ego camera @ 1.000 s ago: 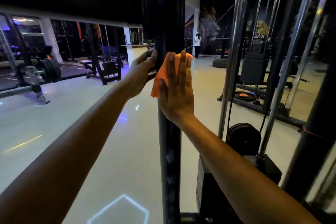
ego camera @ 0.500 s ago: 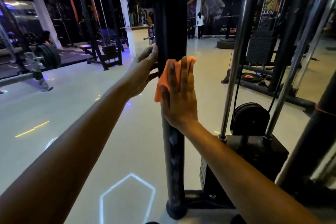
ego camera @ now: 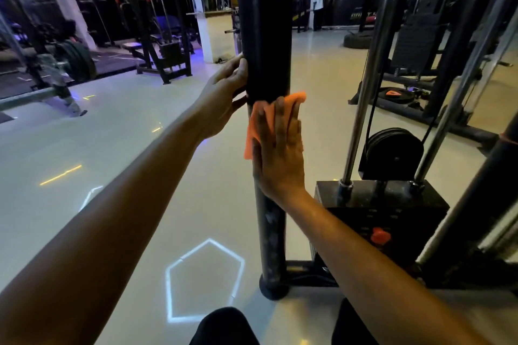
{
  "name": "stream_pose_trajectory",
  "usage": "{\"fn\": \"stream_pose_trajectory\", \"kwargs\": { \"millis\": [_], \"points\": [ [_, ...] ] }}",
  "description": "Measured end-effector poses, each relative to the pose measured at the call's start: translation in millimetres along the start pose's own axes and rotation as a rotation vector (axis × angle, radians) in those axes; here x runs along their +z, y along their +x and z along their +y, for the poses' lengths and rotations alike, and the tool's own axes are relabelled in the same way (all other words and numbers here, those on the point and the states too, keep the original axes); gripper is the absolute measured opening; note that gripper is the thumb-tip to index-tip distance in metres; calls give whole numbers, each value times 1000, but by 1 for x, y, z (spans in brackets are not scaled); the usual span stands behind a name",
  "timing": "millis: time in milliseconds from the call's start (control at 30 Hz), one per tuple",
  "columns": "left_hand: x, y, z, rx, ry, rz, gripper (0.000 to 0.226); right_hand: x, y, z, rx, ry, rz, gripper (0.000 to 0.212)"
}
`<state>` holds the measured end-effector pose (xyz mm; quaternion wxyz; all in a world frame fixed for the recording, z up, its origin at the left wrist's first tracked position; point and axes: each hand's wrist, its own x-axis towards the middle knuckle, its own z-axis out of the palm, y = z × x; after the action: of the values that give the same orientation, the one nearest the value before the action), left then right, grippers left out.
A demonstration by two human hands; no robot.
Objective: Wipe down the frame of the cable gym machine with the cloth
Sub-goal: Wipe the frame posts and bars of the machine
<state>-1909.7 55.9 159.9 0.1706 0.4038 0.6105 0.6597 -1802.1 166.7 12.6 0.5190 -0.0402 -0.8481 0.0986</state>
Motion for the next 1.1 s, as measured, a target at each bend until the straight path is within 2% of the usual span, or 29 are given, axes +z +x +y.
{"fn": "stream_pose_trajectory", "kwargs": {
  "millis": [133, 267, 367, 433, 600, 667, 800, 867, 933, 1100],
  "points": [
    [6, -15, -22, -52, 19, 30, 45, 22, -84, 21, -9, -10, -166, 86],
    [3, -21, -31, -71, 15, -10, 50, 14, -35, 7, 26, 37, -71, 70],
    [3, -21, -31, -59, 14, -26, 51, 10, -4, -2, 75, 77, 10, 68],
    [4, -24, -37, -67, 8, -14, 50, 18, -24, 3, 66, 71, -7, 72],
    [16, -48, -75, -129, 47, 38, 43, 38, -122, 27, 71, 45, -210, 96],
    [19, -55, -86, -139, 45, 56, 43, 35, -119, 23, 80, 54, -211, 93],
    [20, -60, -97, -167, 29, 54, 44, 33, -67, 15, 98, 77, -89, 77],
    [22, -63, -103, -172, 33, 55, 44, 38, -66, 18, 92, 54, -77, 75],
    [25, -67, -112, -172, 38, 71, 45, 45, -96, 26, 72, 45, -133, 80],
    [35, -83, -143, -219, 31, 130, 43, 55, -196, 52, 60, 75, -367, 73]
  ]
}}
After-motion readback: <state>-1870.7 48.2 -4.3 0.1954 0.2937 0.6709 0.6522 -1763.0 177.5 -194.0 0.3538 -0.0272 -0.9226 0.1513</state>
